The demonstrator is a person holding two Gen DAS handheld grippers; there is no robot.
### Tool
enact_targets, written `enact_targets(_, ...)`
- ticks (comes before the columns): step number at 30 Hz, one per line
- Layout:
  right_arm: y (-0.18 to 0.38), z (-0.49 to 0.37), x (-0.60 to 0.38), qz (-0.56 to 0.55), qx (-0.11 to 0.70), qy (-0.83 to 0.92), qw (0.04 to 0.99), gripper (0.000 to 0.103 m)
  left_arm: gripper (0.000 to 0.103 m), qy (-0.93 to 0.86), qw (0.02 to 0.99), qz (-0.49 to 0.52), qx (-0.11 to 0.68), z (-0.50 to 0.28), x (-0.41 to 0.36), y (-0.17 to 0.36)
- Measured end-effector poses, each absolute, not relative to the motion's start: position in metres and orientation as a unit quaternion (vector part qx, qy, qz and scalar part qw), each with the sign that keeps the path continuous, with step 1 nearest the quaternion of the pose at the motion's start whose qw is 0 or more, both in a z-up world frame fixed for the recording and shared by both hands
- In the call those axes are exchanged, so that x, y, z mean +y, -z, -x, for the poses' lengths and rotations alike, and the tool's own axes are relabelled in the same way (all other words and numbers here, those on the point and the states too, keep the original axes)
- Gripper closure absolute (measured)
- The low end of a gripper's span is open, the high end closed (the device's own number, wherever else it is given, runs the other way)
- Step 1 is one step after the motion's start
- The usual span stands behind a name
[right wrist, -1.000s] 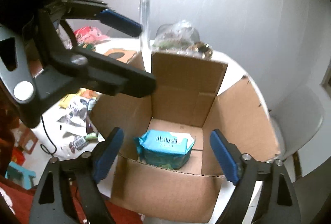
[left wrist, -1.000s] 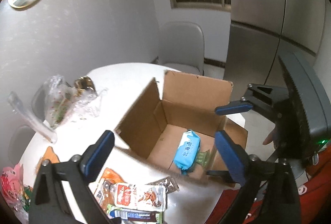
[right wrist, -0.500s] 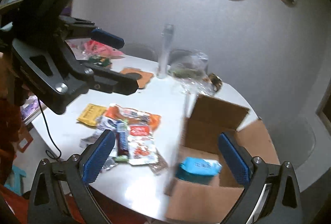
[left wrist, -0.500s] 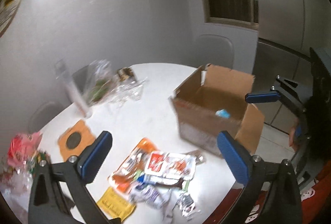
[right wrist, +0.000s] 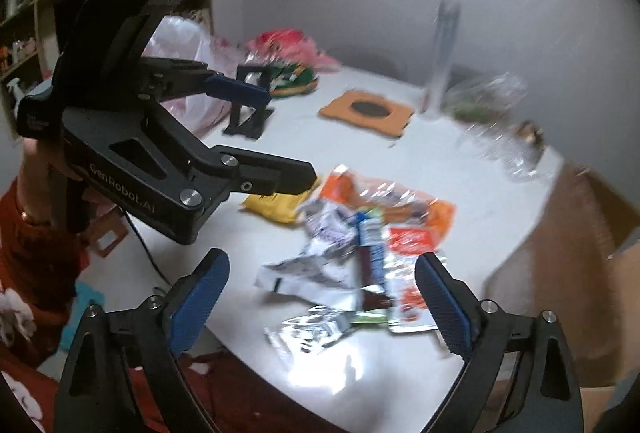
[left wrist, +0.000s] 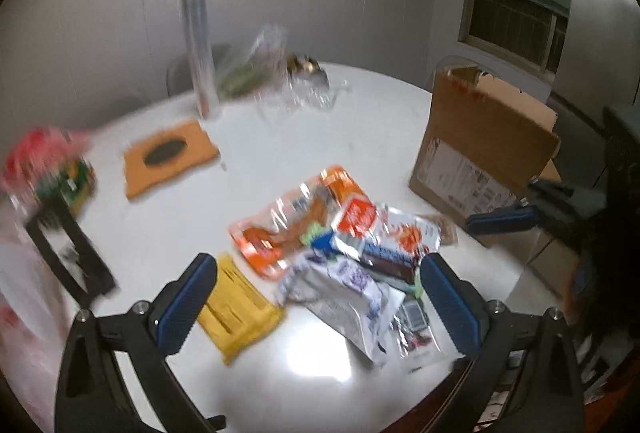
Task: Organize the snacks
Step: 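Withdraw both tools from the box back toward the snacks, then grasp the white-purple bag with the left tool while the right tool grasps the chocolate bar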
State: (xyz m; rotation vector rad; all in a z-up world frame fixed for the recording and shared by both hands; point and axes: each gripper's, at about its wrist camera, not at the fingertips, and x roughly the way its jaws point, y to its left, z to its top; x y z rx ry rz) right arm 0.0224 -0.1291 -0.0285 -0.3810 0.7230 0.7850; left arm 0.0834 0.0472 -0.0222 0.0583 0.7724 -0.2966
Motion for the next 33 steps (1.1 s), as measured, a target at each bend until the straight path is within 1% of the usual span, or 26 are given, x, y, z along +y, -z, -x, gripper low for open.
enact_targets(3, 0.057, -0.032, -0.127, 0.166, 0.363, -0.369, 0.839, 0.010, 0.002, 0.184, 0.897, 0.015, 0.402, -0.089, 0.048, 0.052)
enact_targets(7, 0.085, -0.039, -0.137, 0.150, 0.371, -0.346, 0.849, 0.013, 0.002, 0.188, 0.884, 0.030, 0.427, -0.100, 0.037, 0.079)
enact_targets(9, 0.090, -0.040, -0.144, 0.144, 0.377, -0.341, 0.849, 0.019, 0.003, 0.193, 0.877, 0.041, 0.439, -0.107, 0.030, 0.089)
enact_targets(13, 0.096, -0.035, -0.160, 0.139, 0.387, -0.330, 0.850, 0.020, 0.004, 0.172, 0.878, 0.041, 0.445, -0.121, 0.021, 0.103)
enact_targets(14, 0.097, -0.035, -0.163, 0.143, 0.386, -0.326, 0.851, 0.020, 0.009, 0.170, 0.877, 0.046, 0.446, -0.123, 0.018, 0.106)
enact_targets(15, 0.098, -0.033, -0.166, 0.150, 0.384, -0.321, 0.853, 0.020, 0.019, 0.164, 0.878, 0.049, 0.448, -0.125, 0.018, 0.108)
enact_targets(17, 0.100, -0.032, -0.170, 0.159, 0.381, -0.312, 0.856, 0.020, 0.025, 0.152, 0.881, 0.048, 0.445, -0.128, 0.018, 0.110)
enact_targets(23, 0.099, -0.033, -0.178, 0.162, 0.376, -0.304, 0.860, 0.020, 0.052, 0.154, 0.880, 0.054, 0.446, -0.125, 0.021, 0.113)
enact_targets(24, 0.097, -0.034, -0.178, 0.161, 0.375, -0.303, 0.861, 0.021, 0.058, 0.156, 0.881, 0.052, 0.443, -0.123, 0.021, 0.113)
enact_targets(25, 0.095, -0.036, -0.178, 0.158, 0.374, -0.302, 0.863, 0.022, 0.062, 0.158, 0.883, 0.047, 0.440, -0.119, 0.021, 0.111)
enact_targets(27, 0.093, -0.041, -0.177, 0.154, 0.373, -0.304, 0.863, 0.030, 0.077, 0.156, 0.886, 0.042, 0.435, -0.113, 0.024, 0.108)
enact_targets(29, 0.090, -0.046, -0.173, 0.150, 0.373, -0.307, 0.862, 0.035, 0.080, 0.160, 0.886, 0.030, 0.434, -0.105, 0.028, 0.105)
enact_targets(31, 0.088, -0.052, -0.168, 0.151, 0.375, -0.308, 0.862, 0.040, 0.080, 0.166, 0.883, 0.028, 0.439, -0.099, 0.032, 0.104)
enact_targets(33, 0.089, -0.059, -0.162, 0.156, 0.376, -0.307, 0.860, 0.051, 0.080, 0.169, 0.881, 0.019, 0.441, -0.091, 0.036, 0.103)
